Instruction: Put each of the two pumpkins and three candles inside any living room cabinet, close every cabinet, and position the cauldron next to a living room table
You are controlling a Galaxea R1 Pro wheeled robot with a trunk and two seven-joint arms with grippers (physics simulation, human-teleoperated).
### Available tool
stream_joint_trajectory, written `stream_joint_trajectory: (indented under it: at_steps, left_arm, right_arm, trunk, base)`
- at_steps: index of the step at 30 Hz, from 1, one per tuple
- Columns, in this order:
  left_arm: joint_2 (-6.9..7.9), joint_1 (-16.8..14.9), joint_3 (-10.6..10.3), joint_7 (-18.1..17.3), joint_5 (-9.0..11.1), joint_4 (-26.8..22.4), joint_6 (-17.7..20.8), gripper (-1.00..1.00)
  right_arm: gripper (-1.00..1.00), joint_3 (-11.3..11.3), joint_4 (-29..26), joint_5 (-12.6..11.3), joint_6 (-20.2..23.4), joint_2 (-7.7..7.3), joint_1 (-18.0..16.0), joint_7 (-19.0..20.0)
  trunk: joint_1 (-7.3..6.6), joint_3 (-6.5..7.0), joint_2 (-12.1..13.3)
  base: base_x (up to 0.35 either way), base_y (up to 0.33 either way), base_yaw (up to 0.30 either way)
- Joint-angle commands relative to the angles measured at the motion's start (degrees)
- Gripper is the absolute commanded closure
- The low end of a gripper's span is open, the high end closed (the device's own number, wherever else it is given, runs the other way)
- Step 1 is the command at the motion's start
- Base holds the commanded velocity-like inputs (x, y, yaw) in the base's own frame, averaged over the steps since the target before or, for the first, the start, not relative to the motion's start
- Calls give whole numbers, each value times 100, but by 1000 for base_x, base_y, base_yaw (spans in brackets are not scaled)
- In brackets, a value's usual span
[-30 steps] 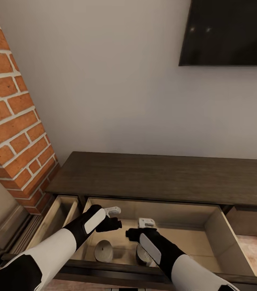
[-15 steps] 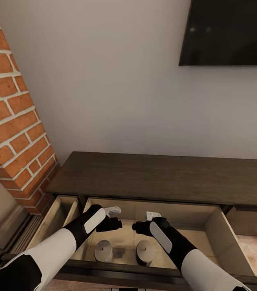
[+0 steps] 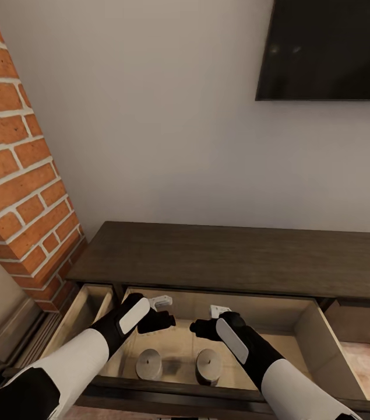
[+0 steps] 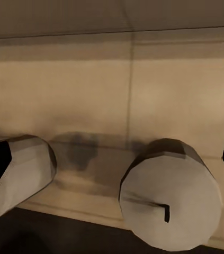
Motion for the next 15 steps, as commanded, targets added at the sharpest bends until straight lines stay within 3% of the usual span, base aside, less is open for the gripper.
stream_joint_trajectory:
  at_steps: [1, 15]
  left_arm:
    - [-2, 0, 14, 1, -12, 0, 1, -100]
    - [-6, 0, 31, 4, -38, 9, 20, -100]
  right_arm:
    - [-100, -3, -12, 2, 38, -4, 1, 2]
    - [-100, -7, -102, -10, 292, 5, 1, 6]
  trunk:
    - [-2, 23, 2]
    - [-38, 333, 21]
  base:
    - [0, 0, 0]
    - [-4, 0, 0]
